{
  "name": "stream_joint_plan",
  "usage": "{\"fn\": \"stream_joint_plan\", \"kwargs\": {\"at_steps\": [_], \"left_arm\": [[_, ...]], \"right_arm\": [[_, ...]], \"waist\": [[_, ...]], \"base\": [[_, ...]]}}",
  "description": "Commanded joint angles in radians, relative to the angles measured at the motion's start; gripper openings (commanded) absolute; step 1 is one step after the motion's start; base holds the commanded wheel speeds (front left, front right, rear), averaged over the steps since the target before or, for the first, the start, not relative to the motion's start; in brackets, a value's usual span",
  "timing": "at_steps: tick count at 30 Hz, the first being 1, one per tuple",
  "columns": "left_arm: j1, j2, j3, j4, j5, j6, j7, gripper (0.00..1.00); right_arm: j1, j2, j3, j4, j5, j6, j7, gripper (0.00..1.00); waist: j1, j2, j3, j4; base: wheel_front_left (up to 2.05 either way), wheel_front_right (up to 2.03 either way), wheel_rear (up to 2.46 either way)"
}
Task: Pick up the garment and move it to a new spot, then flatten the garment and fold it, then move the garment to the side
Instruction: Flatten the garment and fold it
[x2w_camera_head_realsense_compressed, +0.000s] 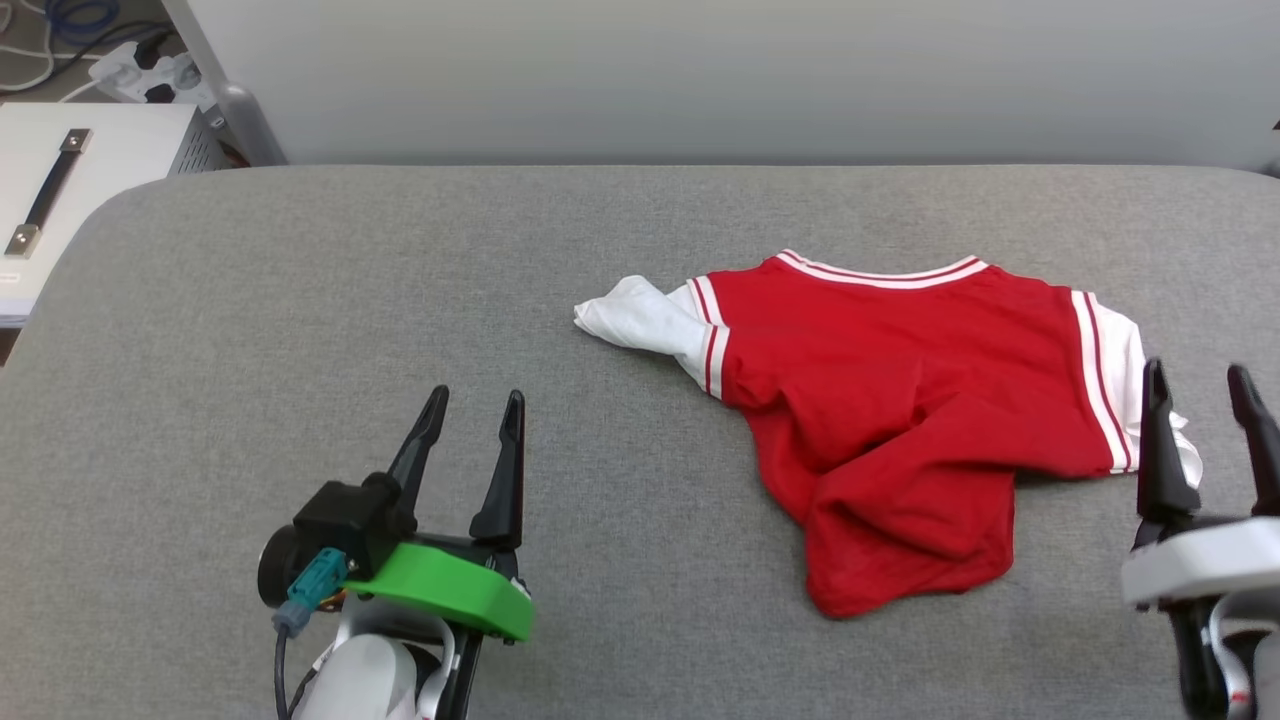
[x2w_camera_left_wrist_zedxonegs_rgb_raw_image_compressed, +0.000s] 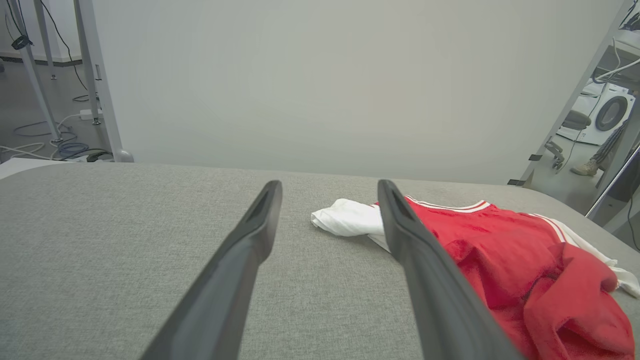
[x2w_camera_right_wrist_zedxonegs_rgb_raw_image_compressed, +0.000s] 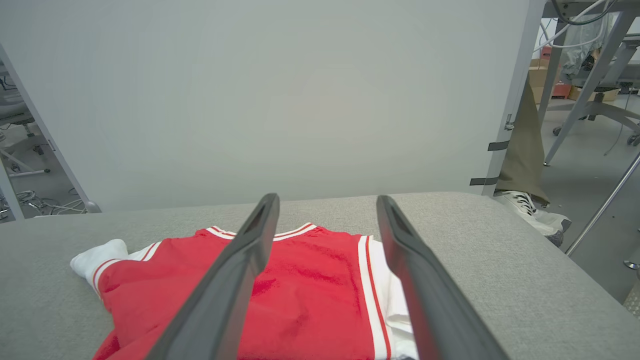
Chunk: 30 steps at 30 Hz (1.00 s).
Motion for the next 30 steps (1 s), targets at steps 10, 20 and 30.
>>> {"fn": "stream_joint_plan", "kwargs": {"at_steps": [10,20,30], "left_arm": [[0.030,-0.004,-0.005,0.024,-0.015,-0.004,-0.006,1.00],[-0.239,0.132,-0.126,0.159,-0.071,-0.004,0.233,1.00],[-0.652,0.259,-0.274,0.253,-0.313,-0.004,0.769,1.00]], "right_arm": [[0.113,0.097,-0.006,-0.064,-0.014,-0.001,-0.066,1.00],[0.079,0.106,-0.001,-0.099,-0.037,-0.001,-0.056,1.00],[0.027,0.113,0.023,-0.107,-0.046,-0.001,-0.066,1.00]], "waist": [[0.0000,0.0000,0.015,-0.039],[0.0000,0.0000,0.104,-0.103],[0.0000,0.0000,0.230,-0.166]], "base": [[0.00,0.00,0.00],[0.00,0.00,0.00],[0.00,0.00,0.00]]}}
